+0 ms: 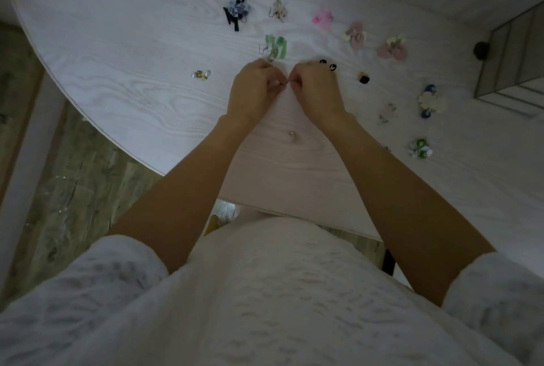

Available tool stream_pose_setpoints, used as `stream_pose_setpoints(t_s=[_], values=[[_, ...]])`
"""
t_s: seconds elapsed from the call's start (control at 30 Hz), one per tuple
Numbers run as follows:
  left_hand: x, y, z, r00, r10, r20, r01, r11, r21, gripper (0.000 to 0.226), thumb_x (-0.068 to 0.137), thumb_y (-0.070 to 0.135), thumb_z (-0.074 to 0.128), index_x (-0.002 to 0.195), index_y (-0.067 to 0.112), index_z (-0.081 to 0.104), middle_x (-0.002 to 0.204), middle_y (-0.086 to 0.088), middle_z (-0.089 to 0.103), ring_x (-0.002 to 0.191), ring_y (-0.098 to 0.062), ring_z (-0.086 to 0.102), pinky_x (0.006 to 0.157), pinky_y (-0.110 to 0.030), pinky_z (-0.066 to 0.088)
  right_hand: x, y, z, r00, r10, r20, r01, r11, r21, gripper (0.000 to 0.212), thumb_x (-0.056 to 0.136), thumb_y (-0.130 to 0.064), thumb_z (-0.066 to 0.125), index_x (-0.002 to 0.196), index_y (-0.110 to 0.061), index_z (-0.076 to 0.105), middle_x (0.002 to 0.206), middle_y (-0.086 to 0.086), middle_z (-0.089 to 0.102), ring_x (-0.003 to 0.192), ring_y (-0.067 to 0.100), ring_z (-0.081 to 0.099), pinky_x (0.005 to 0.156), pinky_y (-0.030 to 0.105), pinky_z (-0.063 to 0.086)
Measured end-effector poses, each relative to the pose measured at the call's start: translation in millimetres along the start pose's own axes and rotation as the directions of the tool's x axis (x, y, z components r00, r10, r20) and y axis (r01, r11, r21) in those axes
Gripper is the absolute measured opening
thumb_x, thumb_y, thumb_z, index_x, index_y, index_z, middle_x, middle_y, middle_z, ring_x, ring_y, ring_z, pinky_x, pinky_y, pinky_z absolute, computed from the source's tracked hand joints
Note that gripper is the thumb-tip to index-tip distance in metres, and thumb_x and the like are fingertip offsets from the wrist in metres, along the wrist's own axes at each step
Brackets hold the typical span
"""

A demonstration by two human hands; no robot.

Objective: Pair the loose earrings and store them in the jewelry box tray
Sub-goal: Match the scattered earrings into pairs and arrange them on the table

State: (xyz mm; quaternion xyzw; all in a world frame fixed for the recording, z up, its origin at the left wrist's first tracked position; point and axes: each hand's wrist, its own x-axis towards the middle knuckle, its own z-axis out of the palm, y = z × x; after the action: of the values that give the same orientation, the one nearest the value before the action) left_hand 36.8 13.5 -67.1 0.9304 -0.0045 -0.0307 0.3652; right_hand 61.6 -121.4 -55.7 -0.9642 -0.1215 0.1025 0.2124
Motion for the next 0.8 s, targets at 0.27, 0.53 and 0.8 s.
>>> stream_pose_setpoints(t_s=[0.27,0.53,0.8], values=[[4.5,4.4,3.5,0.999,-0.028,-0.027,0.028,1.0,-0.006,0.018,0.085,0.015,0.06,0.1,0.015,0.07,0.095,-0.007,0.07,0.084,-0.018,0.064,0.077,-0.022,0.044,4.9,1.8,-2.4,0.999,0.034,-0.021,-0.032,0.996,0.088,0.021,0.091,-0.01,0.051,0.103,-0.005,0.068,0.105,0.014,0.061,0.096,0.024,0.057,0.076,0.018,0.032],[-0.4,0.2,-0.8,0.999,0.001,-0.053,-0.001,1.0,0.007,0.021,0.087,0.014,0.058,0.106,0.011,0.066,0.098,-0.007,0.071,0.087,-0.021,0.064,0.081,-0.032,0.05,-5.0,5.1,-4.3,0.998,0.061,-0.031,-0.056,0.986,0.158,0.036,0.083,0.008,0.044,0.112,-0.003,0.062,0.108,0.015,0.064,0.101,0.024,0.059,0.087,0.031,0.045],[0.6,-1.5,5.1,1.0,0.006,-0.03,-0.005,0.999,0.051,0.015,0.084,0.013,0.059,0.093,0.011,0.071,0.092,-0.012,0.068,0.087,-0.026,0.06,0.074,-0.027,0.041,-3.5,-3.0,6.8,0.995,0.098,-0.003,-0.097,0.988,0.12,0.026,0.087,0.001,0.048,0.105,-0.005,0.066,0.105,0.016,0.062,0.096,0.026,0.057,0.083,0.031,0.044]])
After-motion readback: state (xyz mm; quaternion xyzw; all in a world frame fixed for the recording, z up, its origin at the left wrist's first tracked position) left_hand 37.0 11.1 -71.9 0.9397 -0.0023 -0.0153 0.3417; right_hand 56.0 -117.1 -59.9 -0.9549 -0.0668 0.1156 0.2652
